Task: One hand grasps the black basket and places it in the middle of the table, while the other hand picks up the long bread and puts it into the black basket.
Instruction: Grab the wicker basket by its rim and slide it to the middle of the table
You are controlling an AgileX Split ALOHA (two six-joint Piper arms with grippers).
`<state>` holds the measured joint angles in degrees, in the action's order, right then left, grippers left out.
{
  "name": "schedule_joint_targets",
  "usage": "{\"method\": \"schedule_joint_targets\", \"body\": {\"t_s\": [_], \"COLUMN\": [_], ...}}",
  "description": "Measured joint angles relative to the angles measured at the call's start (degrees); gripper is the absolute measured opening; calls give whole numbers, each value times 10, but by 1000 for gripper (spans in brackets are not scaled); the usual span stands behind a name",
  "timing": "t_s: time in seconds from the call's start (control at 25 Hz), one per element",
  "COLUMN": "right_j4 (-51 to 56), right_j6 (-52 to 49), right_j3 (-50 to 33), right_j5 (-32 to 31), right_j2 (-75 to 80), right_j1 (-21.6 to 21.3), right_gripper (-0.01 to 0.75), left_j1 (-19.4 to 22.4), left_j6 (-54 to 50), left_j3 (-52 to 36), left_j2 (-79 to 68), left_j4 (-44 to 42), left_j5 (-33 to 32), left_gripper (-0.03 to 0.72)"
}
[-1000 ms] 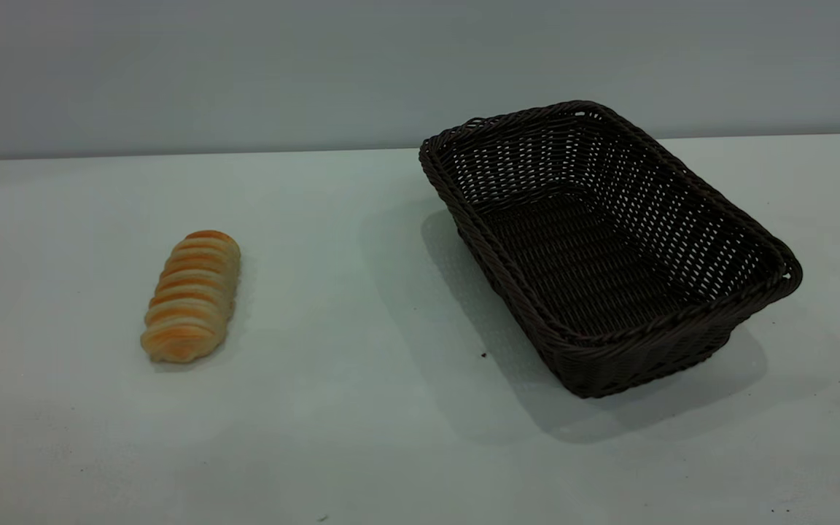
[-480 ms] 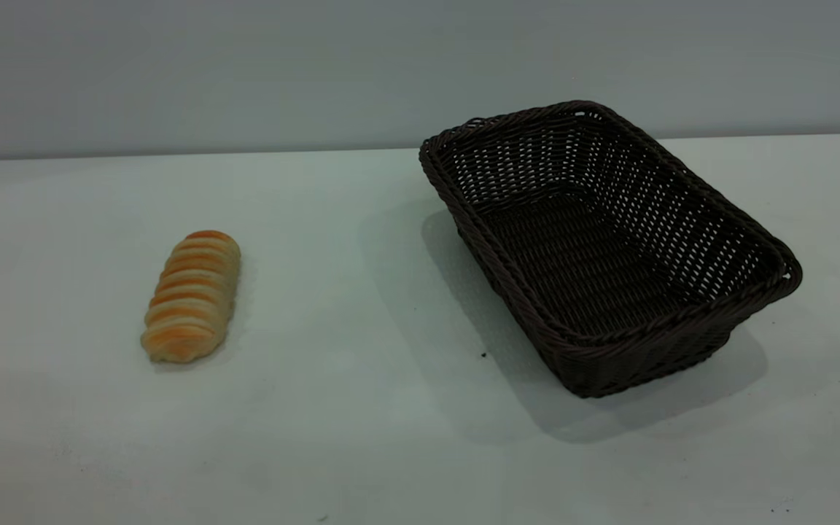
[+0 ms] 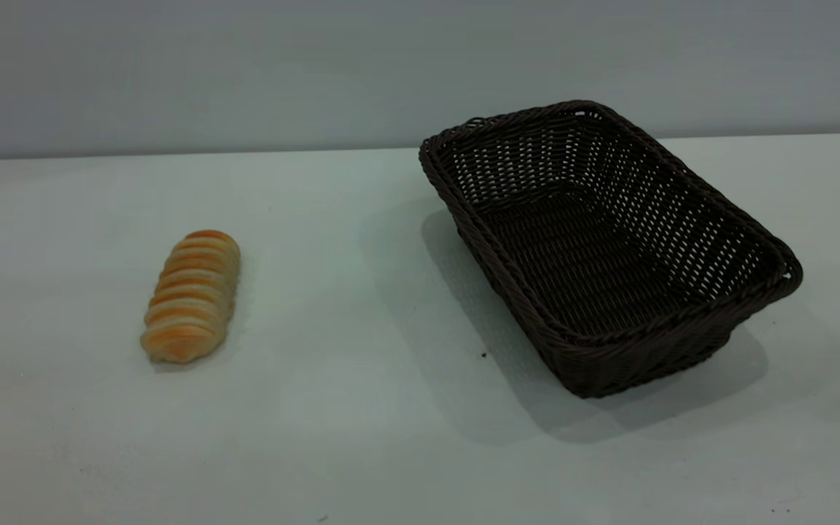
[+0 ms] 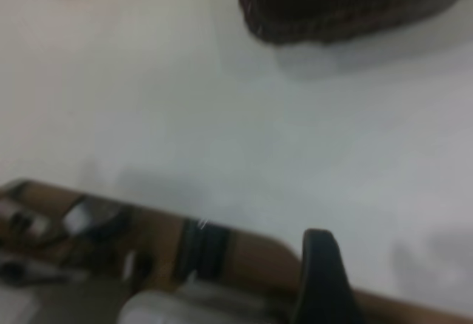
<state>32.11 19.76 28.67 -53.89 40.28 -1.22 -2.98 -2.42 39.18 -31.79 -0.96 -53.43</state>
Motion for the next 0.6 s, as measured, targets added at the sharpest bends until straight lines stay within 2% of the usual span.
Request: {"method": "schedule_joint_targets", "body": {"t_s": [0.16,0.36,0.6], "right_j4": [21,84,204], "right_j6": [8,15,121], "right_j3": [0,0,0], "right_j5": [23,112,136], "right_j2": [90,155,223], "right_j1": [0,0,0], "right_gripper": [529,529,529], "left_j1": [0,0,0], "left_j6": [-1,-1,-1], "left_j3": [1,1,1], "left_j2": [-6,-6,-6], "left_j4": [3,3,15], "left_j5": [31,33,19], "left_gripper": [484,484,484]}}
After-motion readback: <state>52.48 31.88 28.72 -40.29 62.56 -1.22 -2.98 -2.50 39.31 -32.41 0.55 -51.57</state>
